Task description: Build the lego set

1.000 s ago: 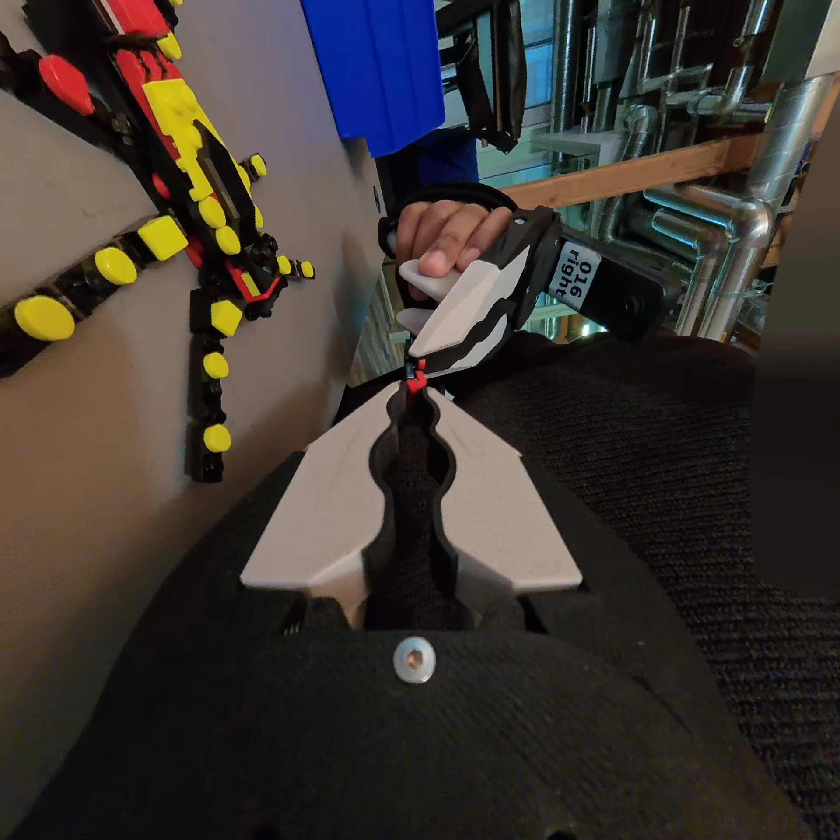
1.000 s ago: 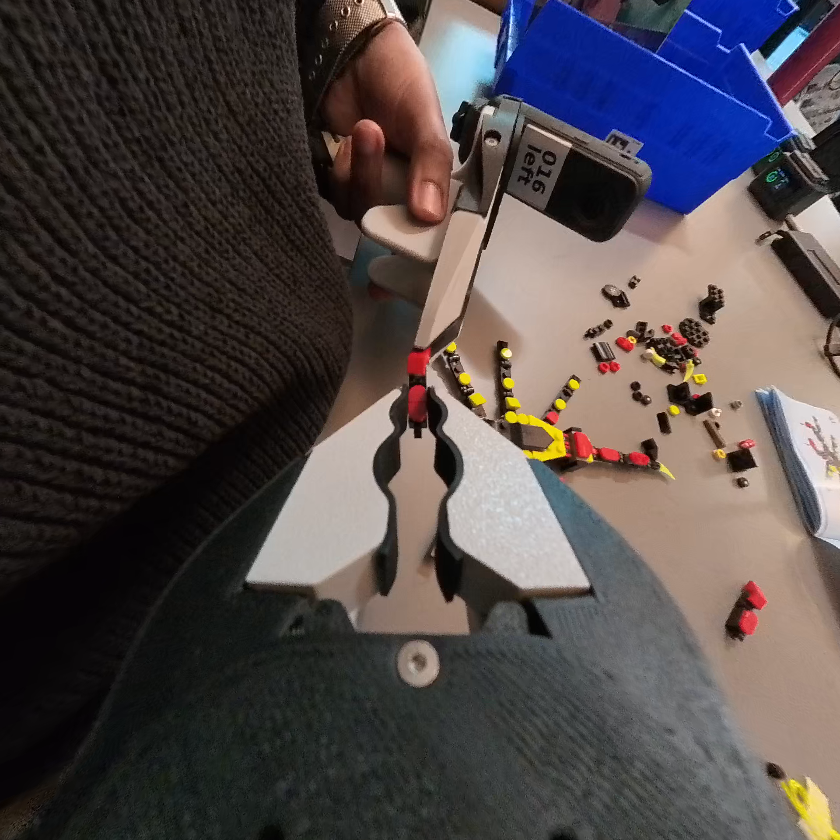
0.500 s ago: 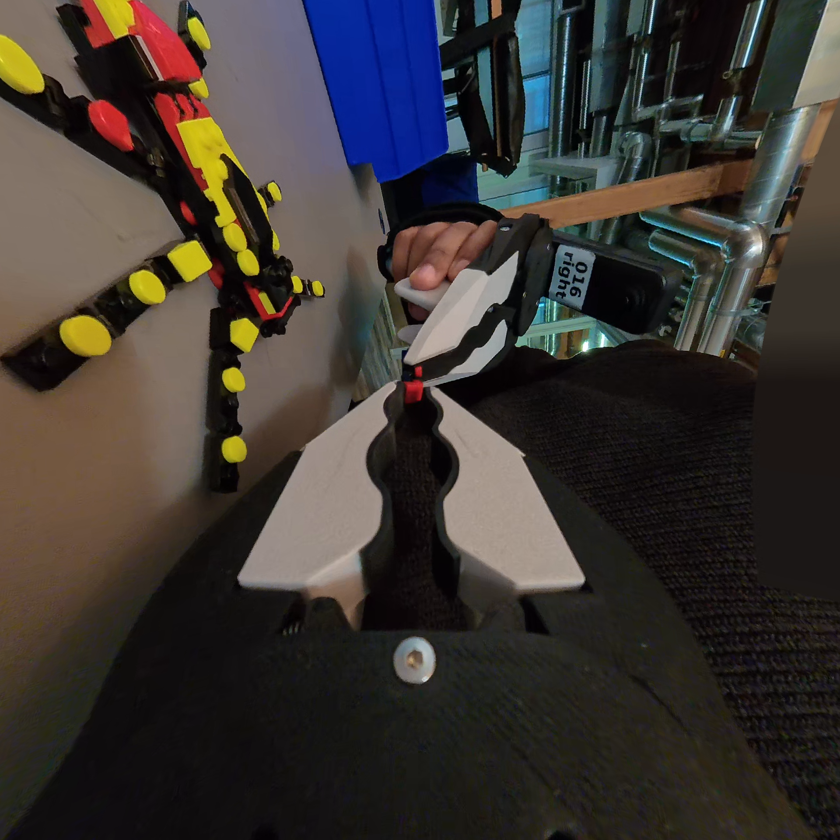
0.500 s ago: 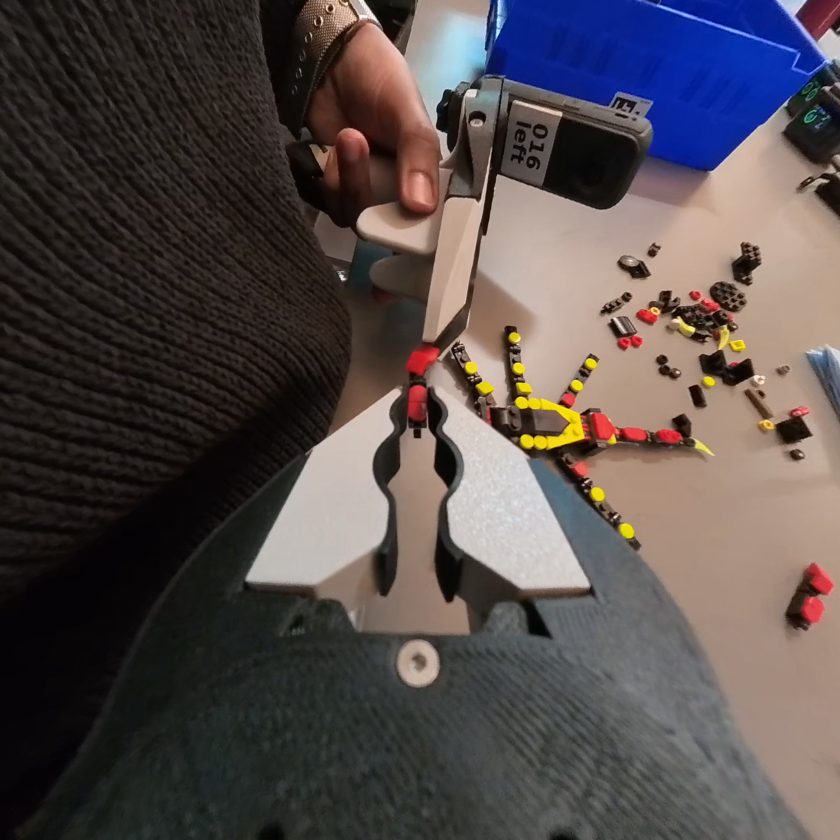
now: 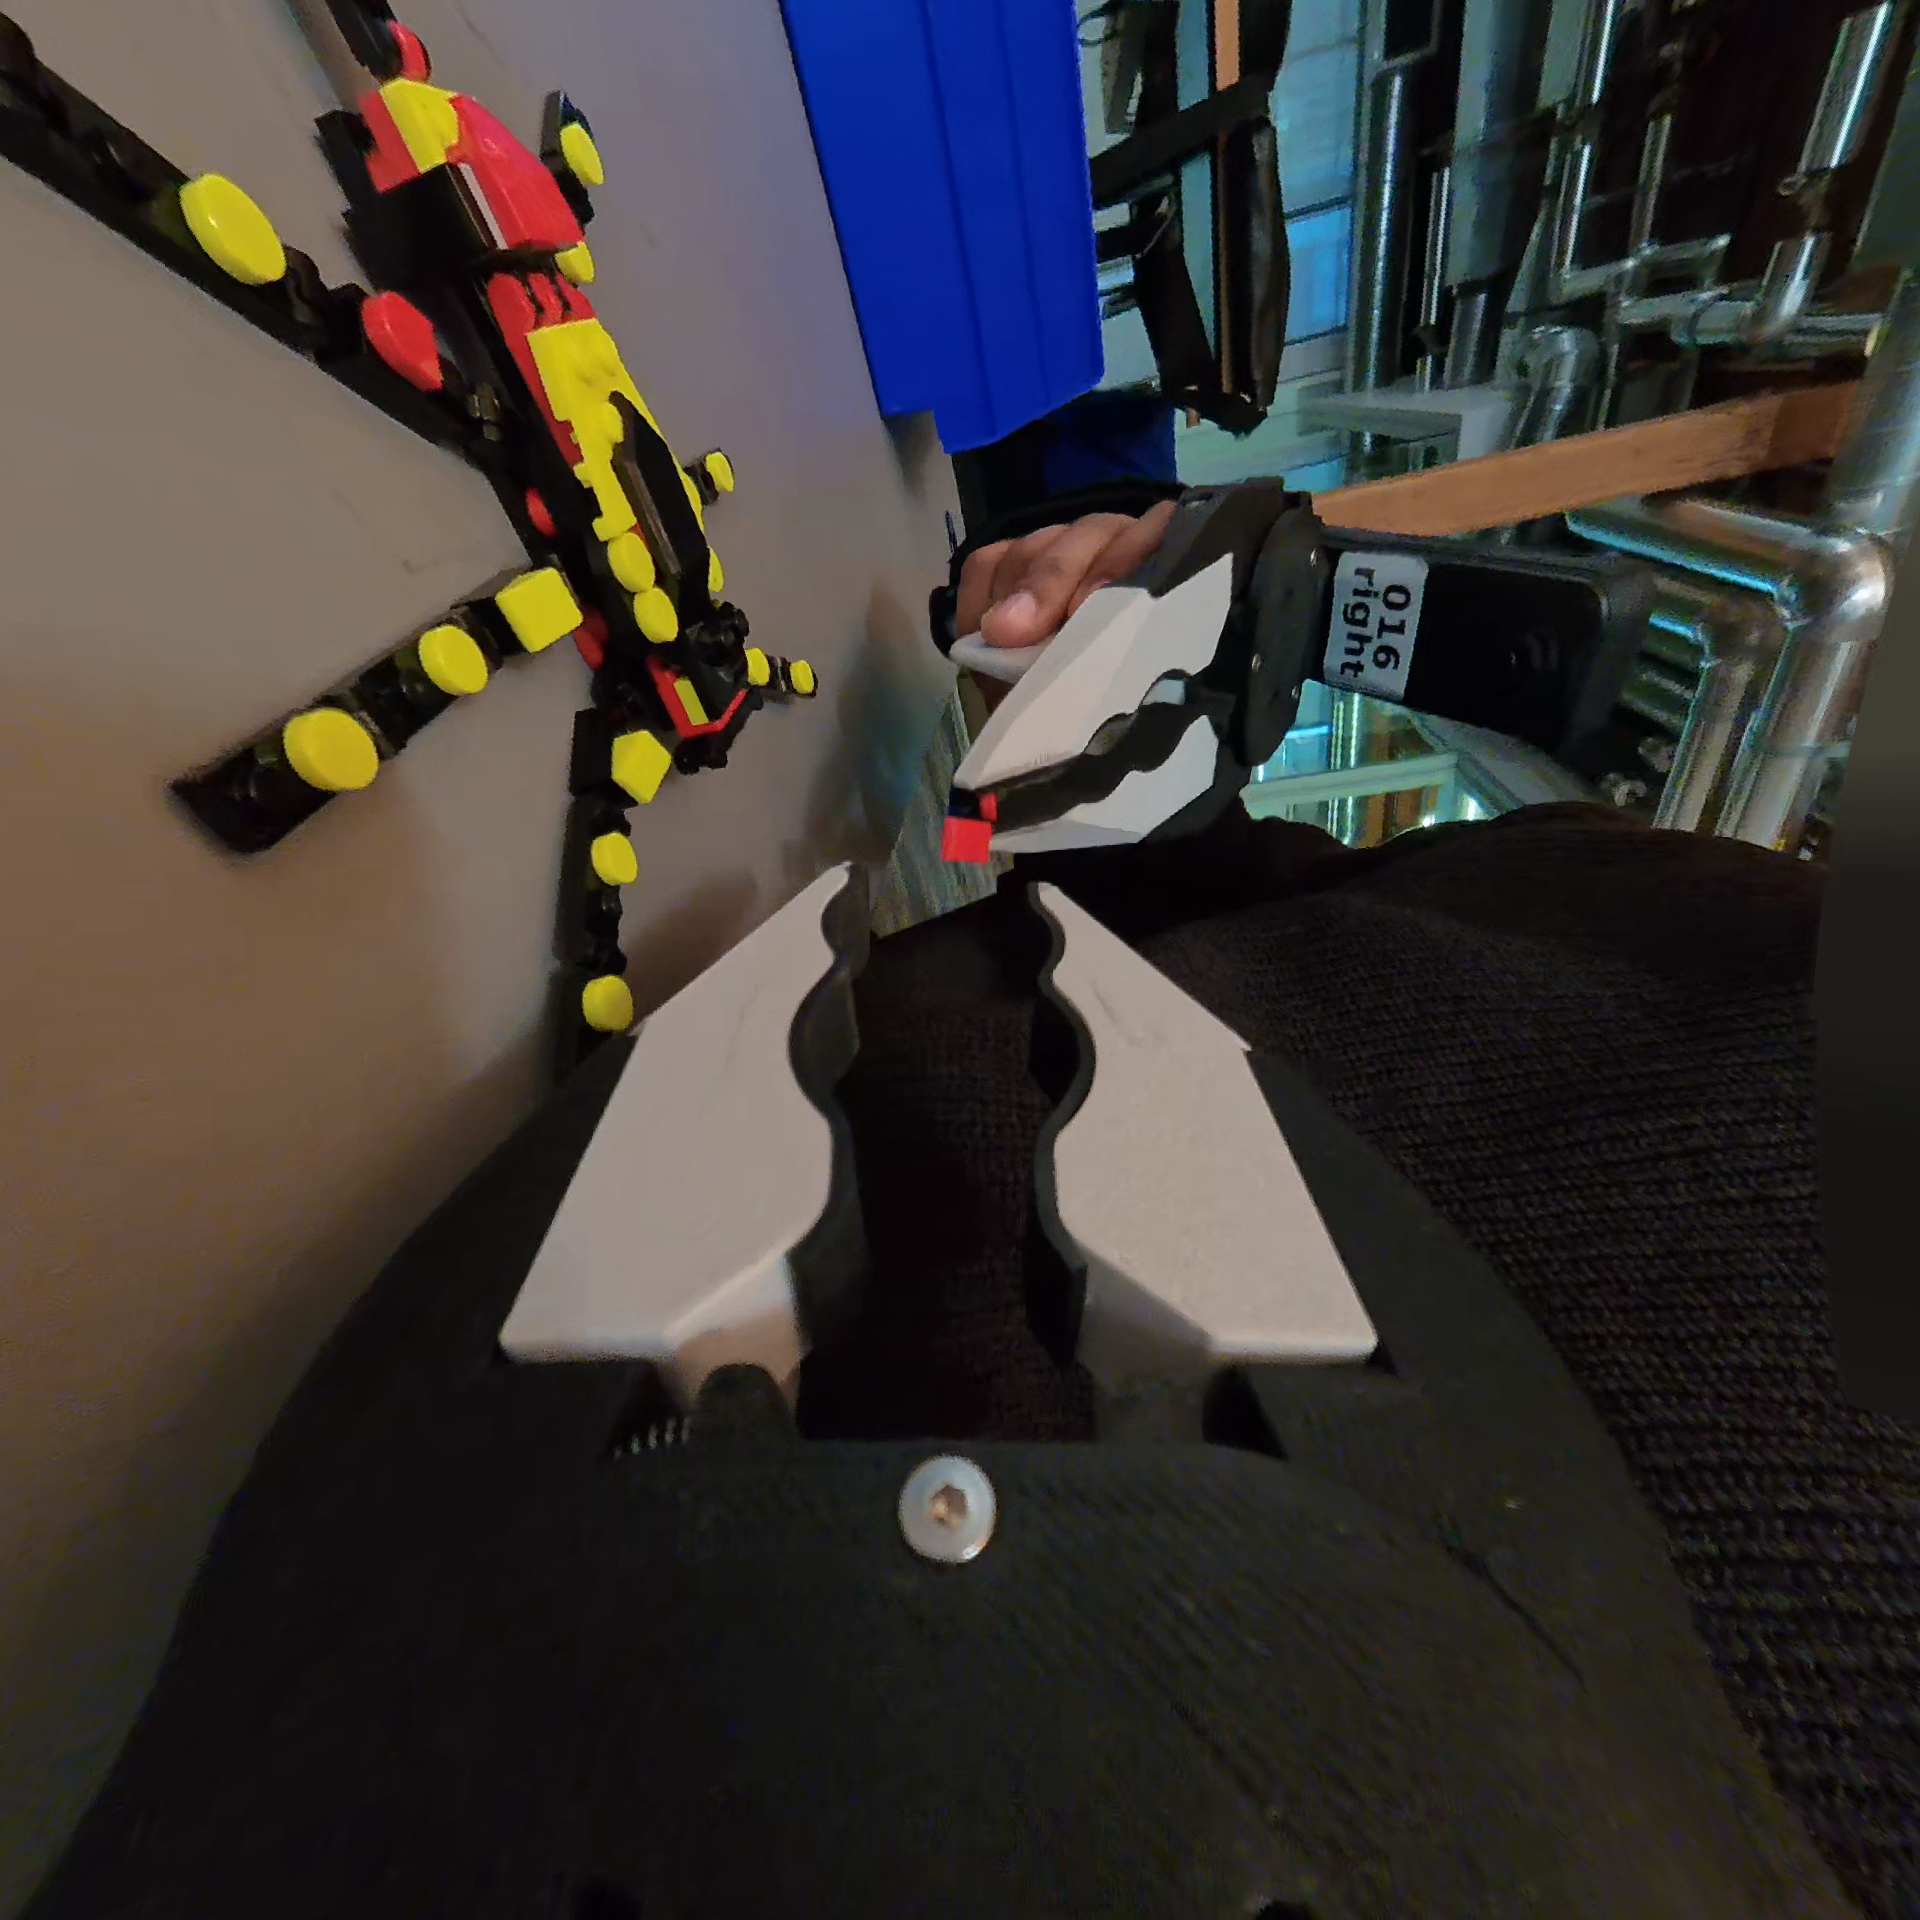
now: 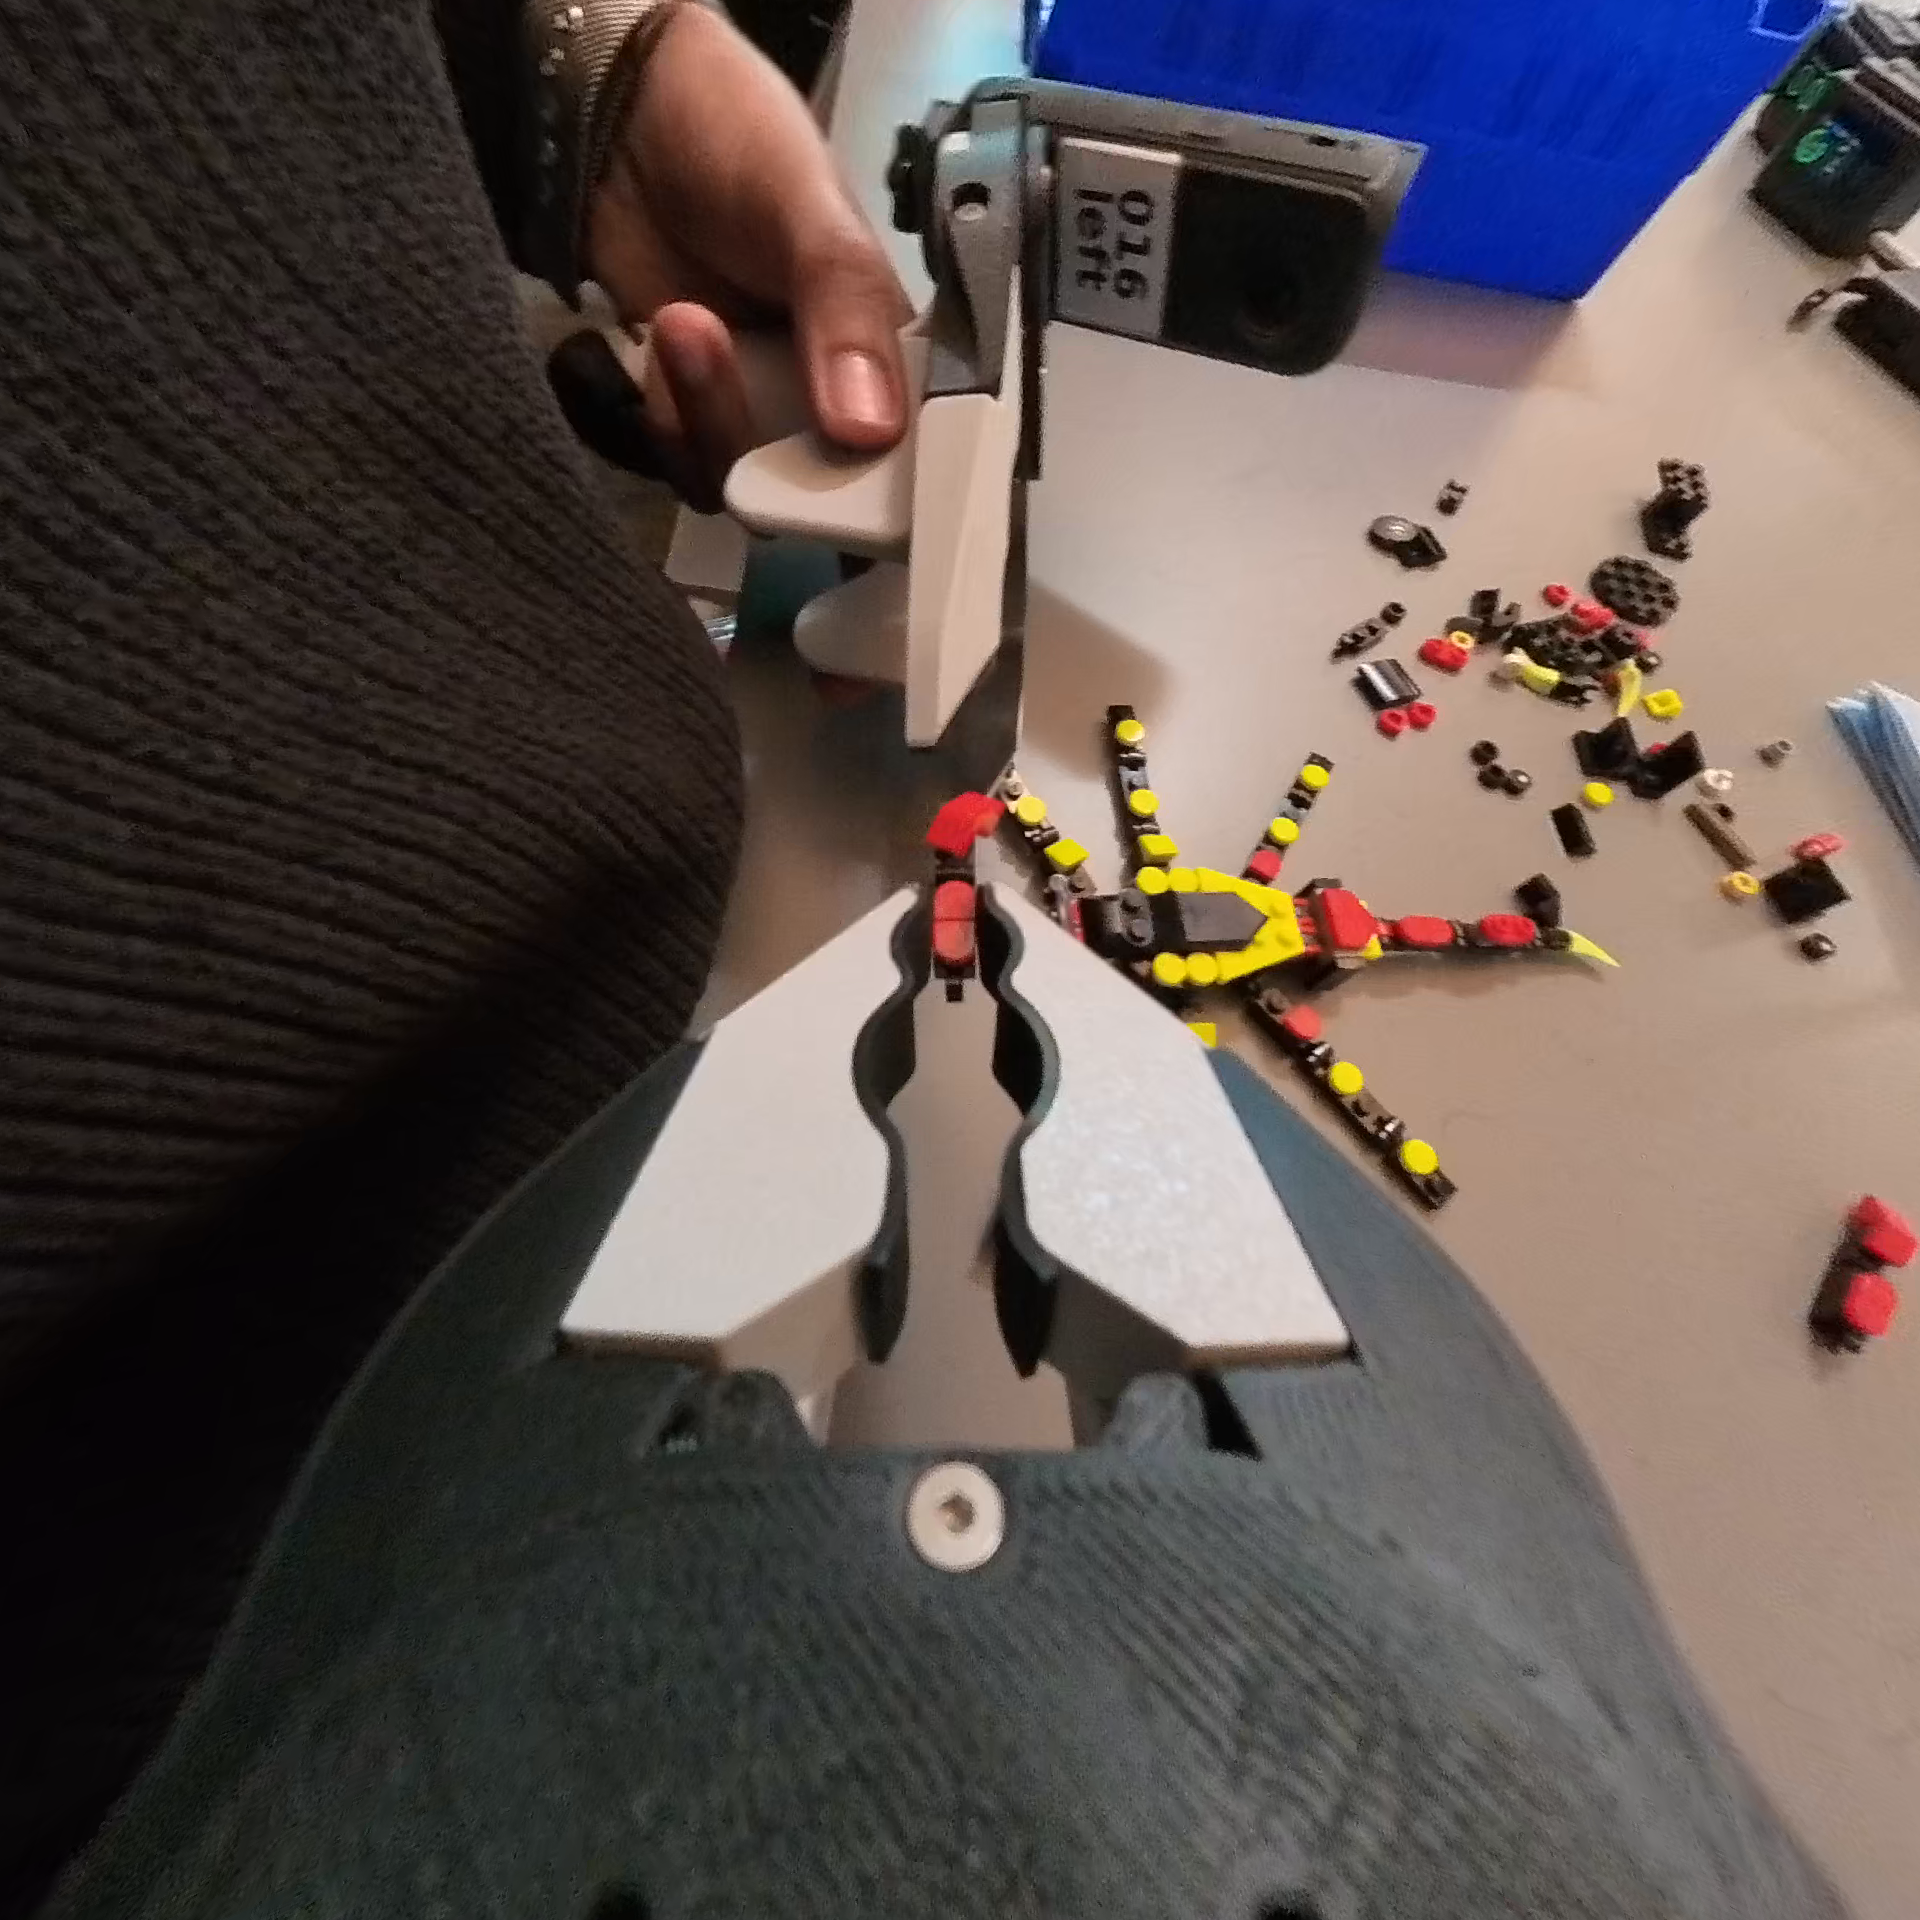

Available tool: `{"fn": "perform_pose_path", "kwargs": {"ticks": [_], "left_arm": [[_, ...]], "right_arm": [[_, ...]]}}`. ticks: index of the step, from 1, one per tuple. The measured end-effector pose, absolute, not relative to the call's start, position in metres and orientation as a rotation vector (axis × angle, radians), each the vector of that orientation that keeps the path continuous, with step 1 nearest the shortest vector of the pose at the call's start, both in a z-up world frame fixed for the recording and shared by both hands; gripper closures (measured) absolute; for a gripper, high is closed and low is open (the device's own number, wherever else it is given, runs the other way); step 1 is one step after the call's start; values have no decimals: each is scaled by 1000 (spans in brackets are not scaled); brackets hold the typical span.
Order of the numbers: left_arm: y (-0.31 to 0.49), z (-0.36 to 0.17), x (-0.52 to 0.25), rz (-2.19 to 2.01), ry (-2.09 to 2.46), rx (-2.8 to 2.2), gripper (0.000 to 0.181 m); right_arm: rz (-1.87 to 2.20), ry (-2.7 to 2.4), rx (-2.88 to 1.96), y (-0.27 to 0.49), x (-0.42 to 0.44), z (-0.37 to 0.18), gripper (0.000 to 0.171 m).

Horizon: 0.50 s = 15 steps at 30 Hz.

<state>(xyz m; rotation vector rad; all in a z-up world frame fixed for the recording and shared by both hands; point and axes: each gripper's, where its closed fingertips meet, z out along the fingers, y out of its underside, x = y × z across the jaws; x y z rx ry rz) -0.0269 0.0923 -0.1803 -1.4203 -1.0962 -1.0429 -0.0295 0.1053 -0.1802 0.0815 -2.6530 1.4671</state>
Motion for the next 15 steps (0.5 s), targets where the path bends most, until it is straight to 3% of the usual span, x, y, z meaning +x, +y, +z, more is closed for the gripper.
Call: {"fn": "perform_pose_path", "kwargs": {"ticks": [15], "left_arm": [[105, -160, -49, -945, -1117, -1182, 163]], "right_arm": [[1496, -2559, -77, 103, -47, -166, 165]]}}
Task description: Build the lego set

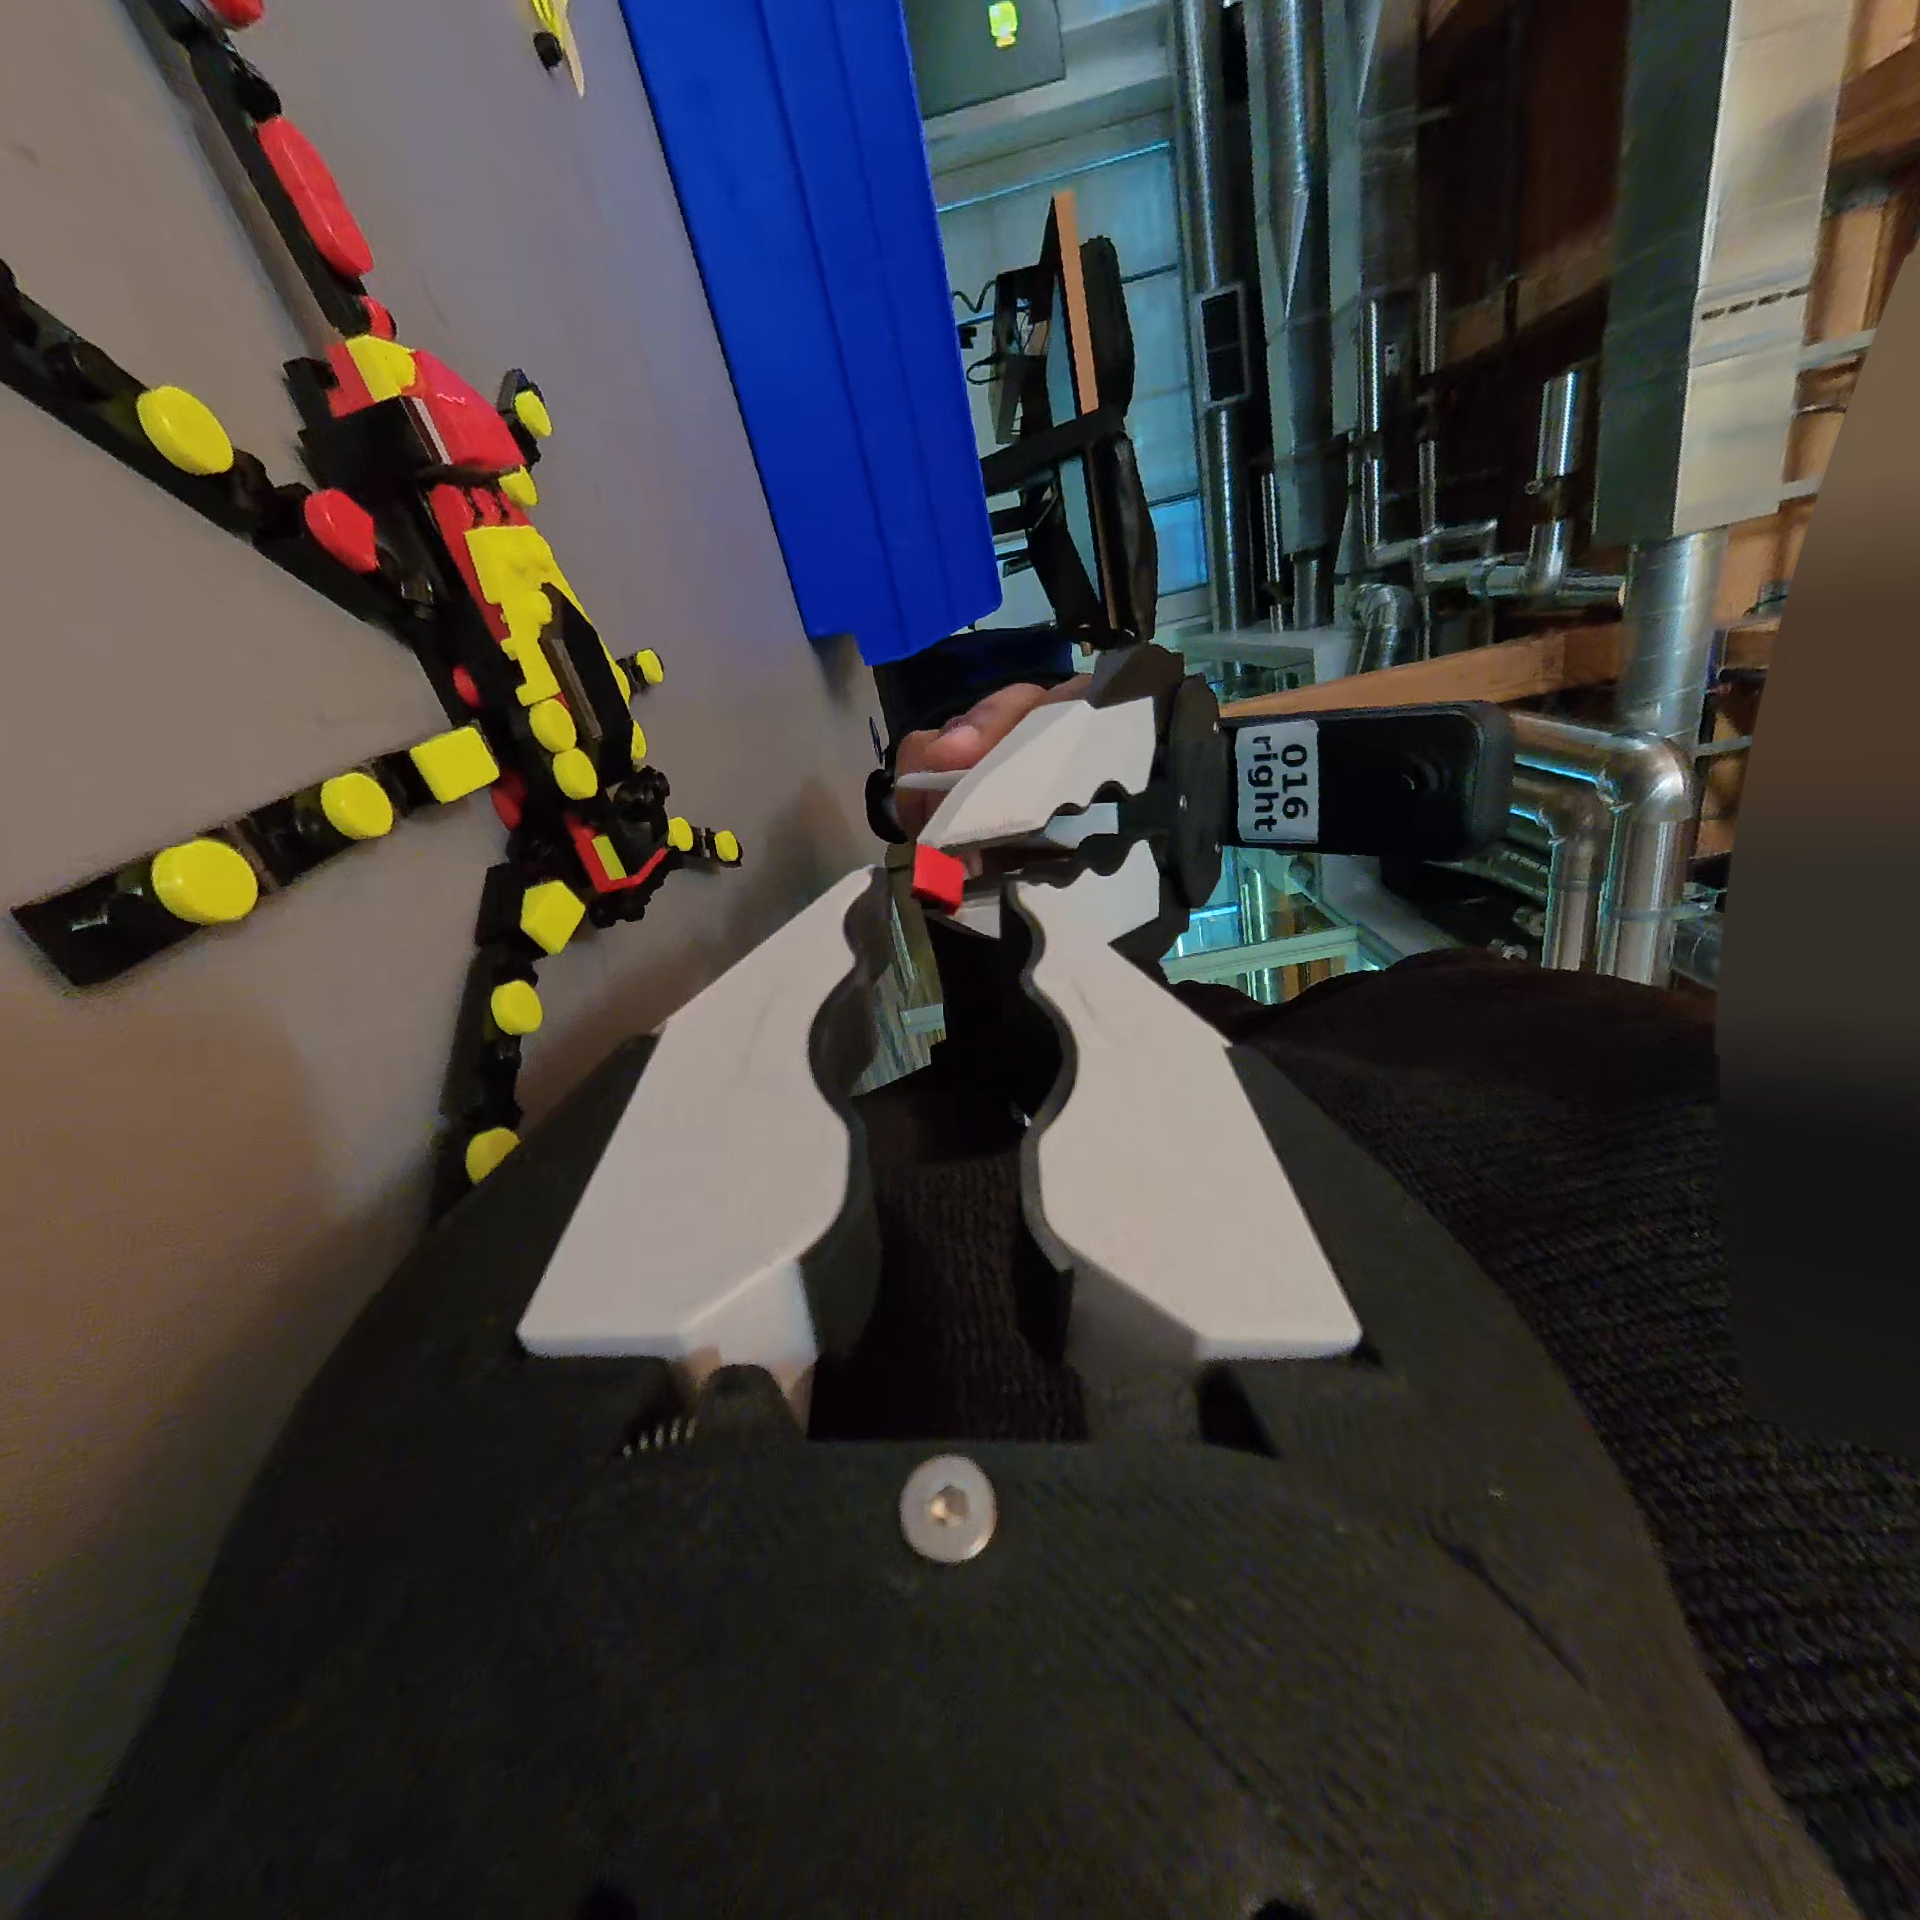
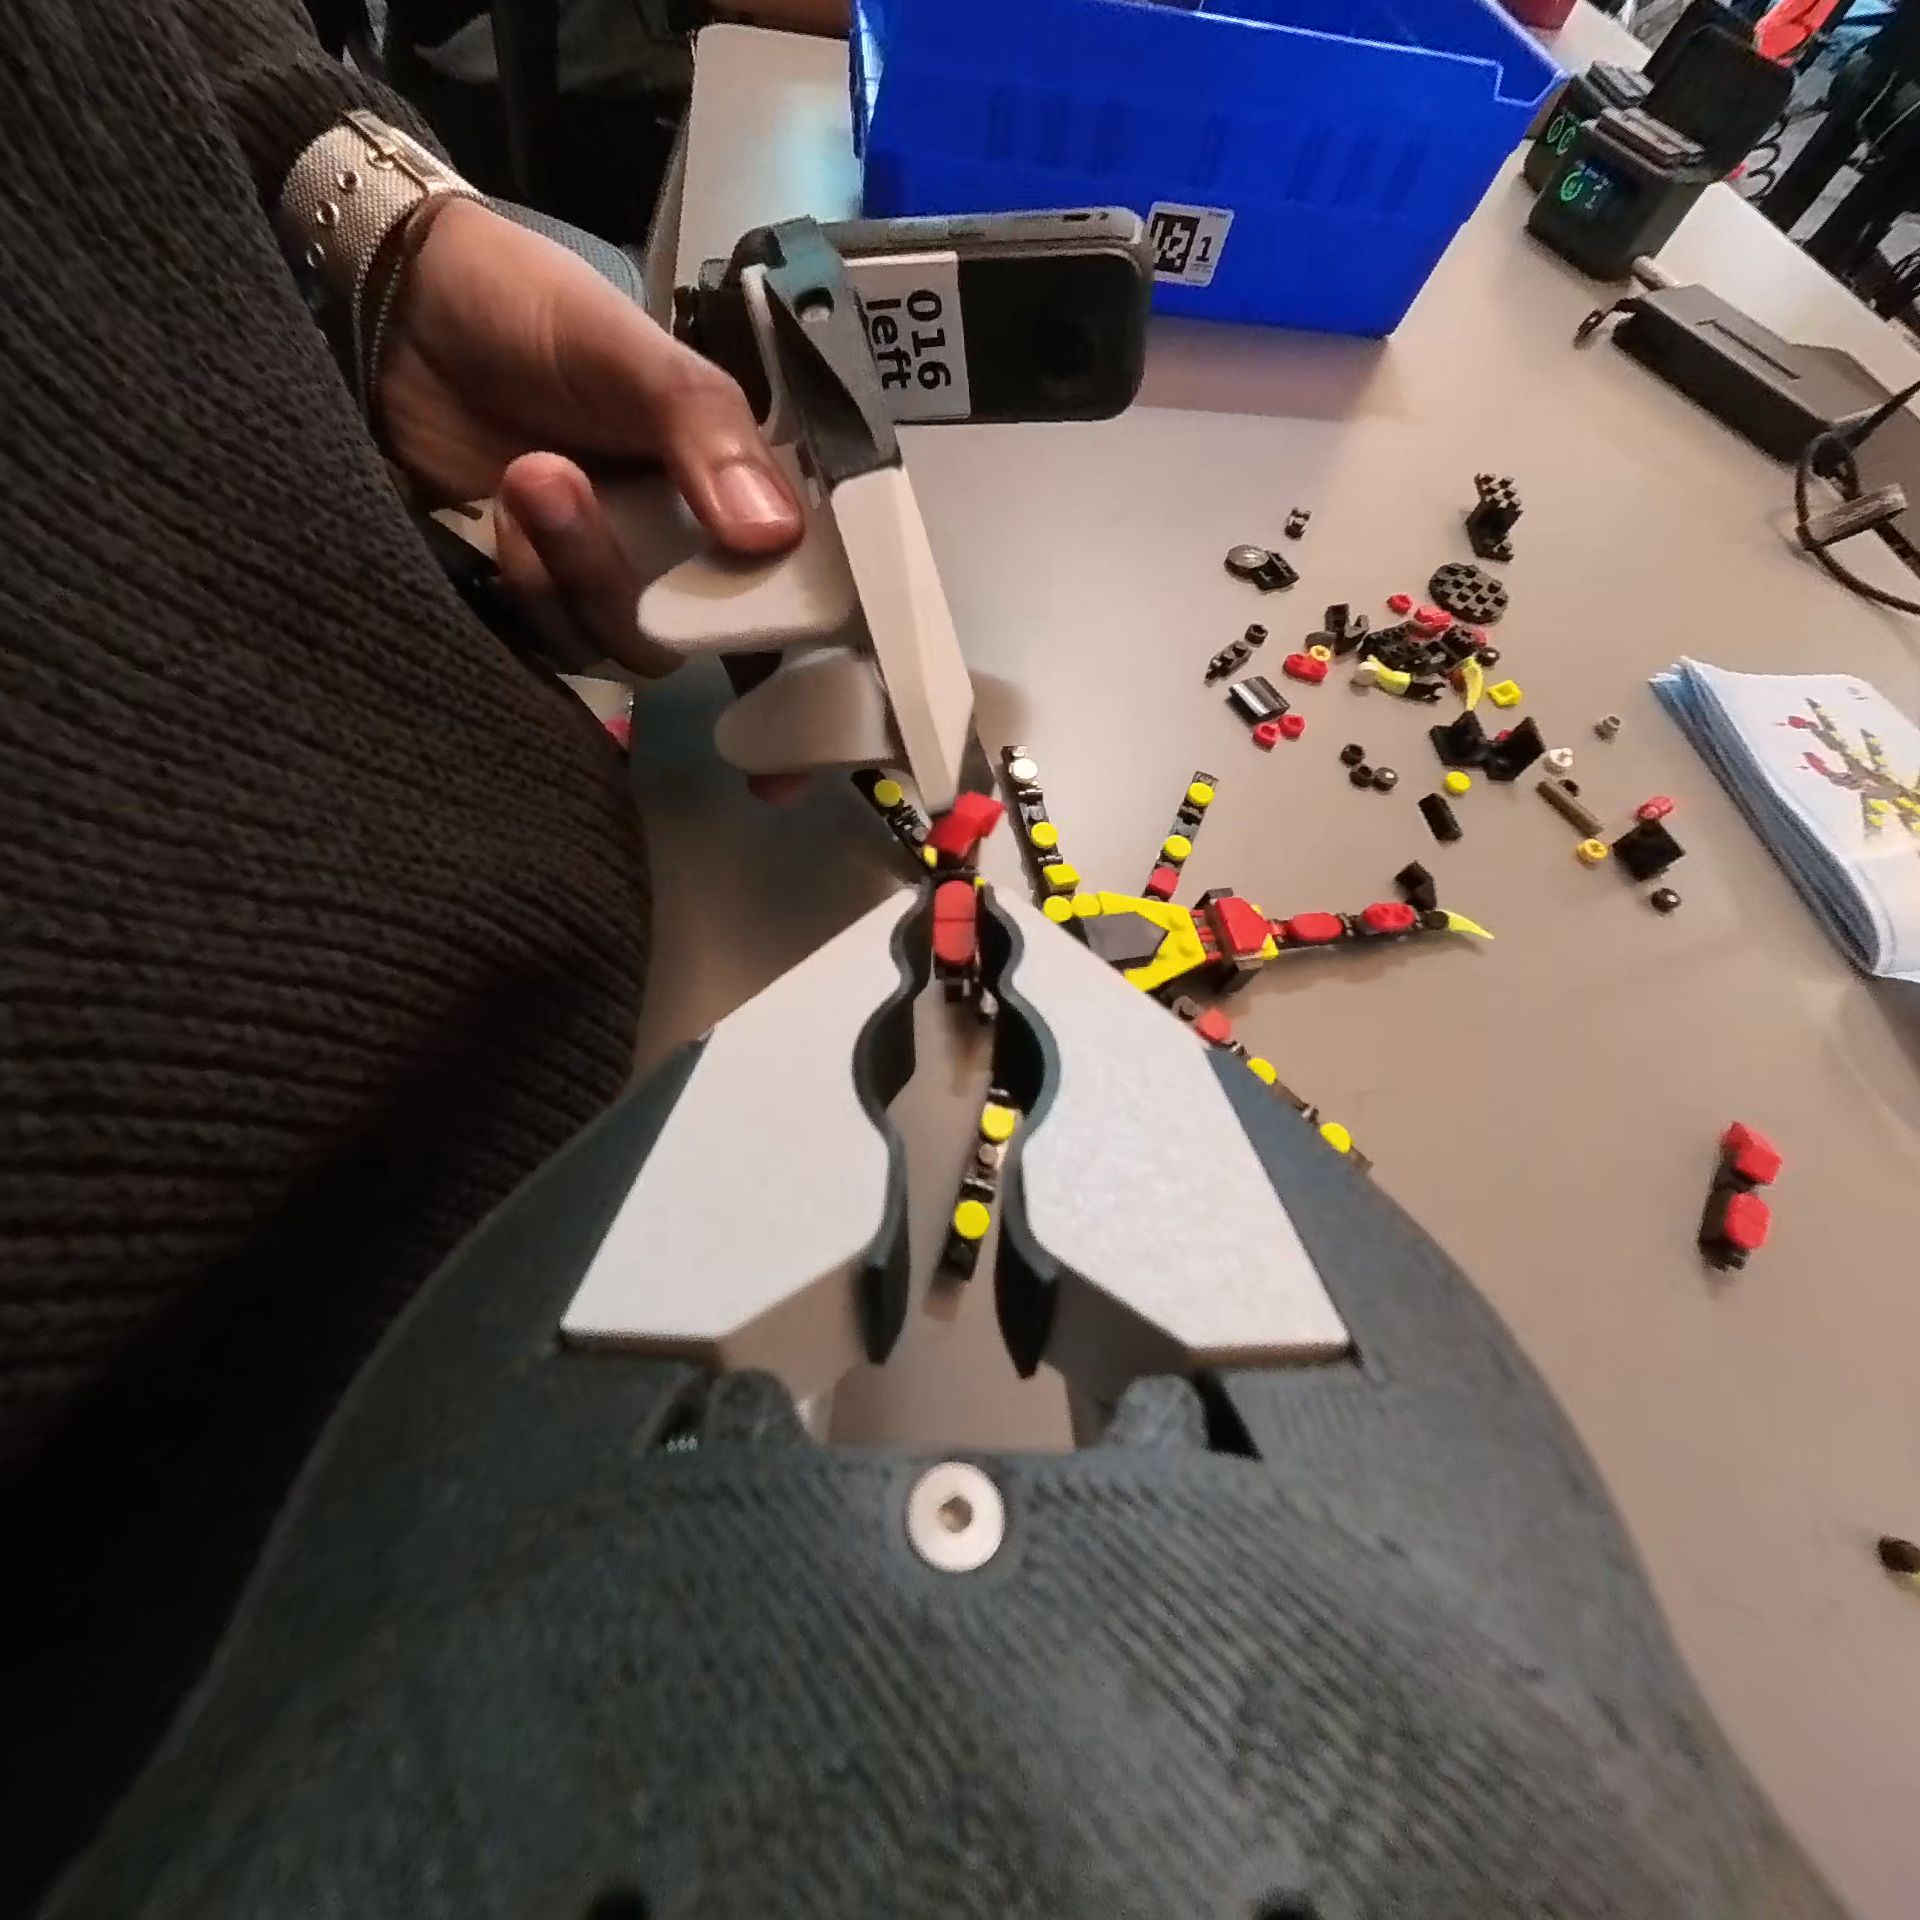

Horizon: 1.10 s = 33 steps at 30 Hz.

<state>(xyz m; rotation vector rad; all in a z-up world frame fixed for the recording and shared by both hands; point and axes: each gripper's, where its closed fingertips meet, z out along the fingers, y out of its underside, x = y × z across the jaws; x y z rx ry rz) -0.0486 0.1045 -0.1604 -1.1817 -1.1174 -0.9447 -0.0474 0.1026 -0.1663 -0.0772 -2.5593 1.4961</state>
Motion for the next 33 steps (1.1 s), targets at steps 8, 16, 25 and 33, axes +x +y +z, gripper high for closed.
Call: {"fn": "perform_pose_path", "kwargs": {"ticks": [8, 16, 25, 33], "left_arm": [[105, -160, -51, -942, -1121, -1179, 175], [105, -155, -53, -841, -1077, -1196, 176], [106, -147, -50, -801, -1021, -1174, 176], [104, -140, -55, -783, -1026, -1145, 158]], "right_arm": [[1505, -2553, -76, 102, -47, -165, 165], [1501, -2507, -46, 102, -48, -158, 165], [1599, -2442, -19, 102, -45, -144, 166], [1627, -2407, -23, 102, -46, -139, 166]]}}
